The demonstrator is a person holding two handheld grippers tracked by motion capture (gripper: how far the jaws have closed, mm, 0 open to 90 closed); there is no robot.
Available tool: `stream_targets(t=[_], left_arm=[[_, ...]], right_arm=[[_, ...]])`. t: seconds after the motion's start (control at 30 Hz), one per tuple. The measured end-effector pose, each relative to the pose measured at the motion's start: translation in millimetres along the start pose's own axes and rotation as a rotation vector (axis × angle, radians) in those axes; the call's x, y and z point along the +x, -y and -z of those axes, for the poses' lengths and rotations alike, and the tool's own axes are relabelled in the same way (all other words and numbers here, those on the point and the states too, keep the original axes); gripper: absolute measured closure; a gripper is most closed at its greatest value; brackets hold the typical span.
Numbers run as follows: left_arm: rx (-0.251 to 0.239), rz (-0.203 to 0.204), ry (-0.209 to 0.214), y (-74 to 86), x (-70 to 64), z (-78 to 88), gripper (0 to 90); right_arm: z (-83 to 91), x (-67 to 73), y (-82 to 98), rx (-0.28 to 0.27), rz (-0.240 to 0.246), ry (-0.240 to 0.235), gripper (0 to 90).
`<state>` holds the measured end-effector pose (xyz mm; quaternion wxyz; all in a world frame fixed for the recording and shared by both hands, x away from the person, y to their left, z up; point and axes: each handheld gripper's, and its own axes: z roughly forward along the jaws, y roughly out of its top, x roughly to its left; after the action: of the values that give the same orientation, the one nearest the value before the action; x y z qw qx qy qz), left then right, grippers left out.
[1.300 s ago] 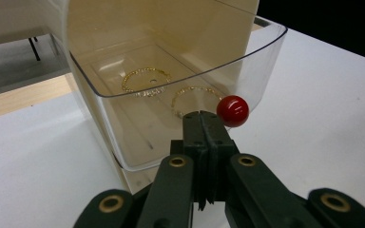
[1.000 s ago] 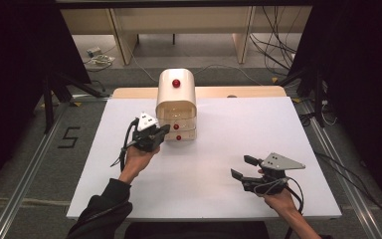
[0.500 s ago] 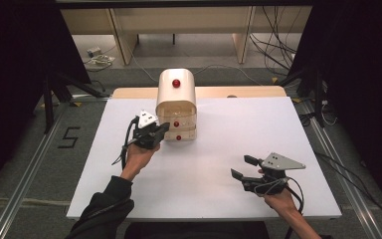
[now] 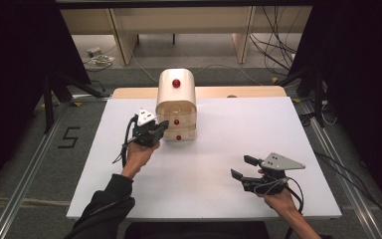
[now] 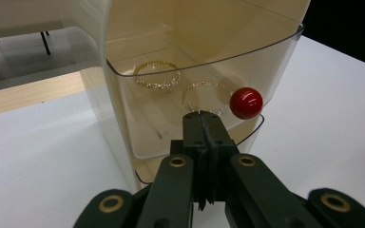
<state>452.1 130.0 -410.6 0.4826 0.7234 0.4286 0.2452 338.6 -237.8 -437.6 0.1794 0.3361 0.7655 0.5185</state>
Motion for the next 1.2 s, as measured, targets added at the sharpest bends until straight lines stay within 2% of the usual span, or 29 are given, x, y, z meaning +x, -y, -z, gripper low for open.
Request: stream_targets(t=[0.73,1.1,1.2], left_arm=[[0.009,0.022,0.023,3.5,1.6,2.9,88.9],[0.002,0.024,0.044,4.9,-2.0,7.7,82.7],[0.016,0.016,0.056,4.8,-2.4,9.5,79.3]], right_arm=[[0.1,0.1,-0.1,-0.003,0.001,-0.002,30.2],[0.5,0.3,-0.3,-0.004,0.000,-0.002,30.2],[0.5,0.2,-0.3,-0.004,0.000,-0.001,30.2]])
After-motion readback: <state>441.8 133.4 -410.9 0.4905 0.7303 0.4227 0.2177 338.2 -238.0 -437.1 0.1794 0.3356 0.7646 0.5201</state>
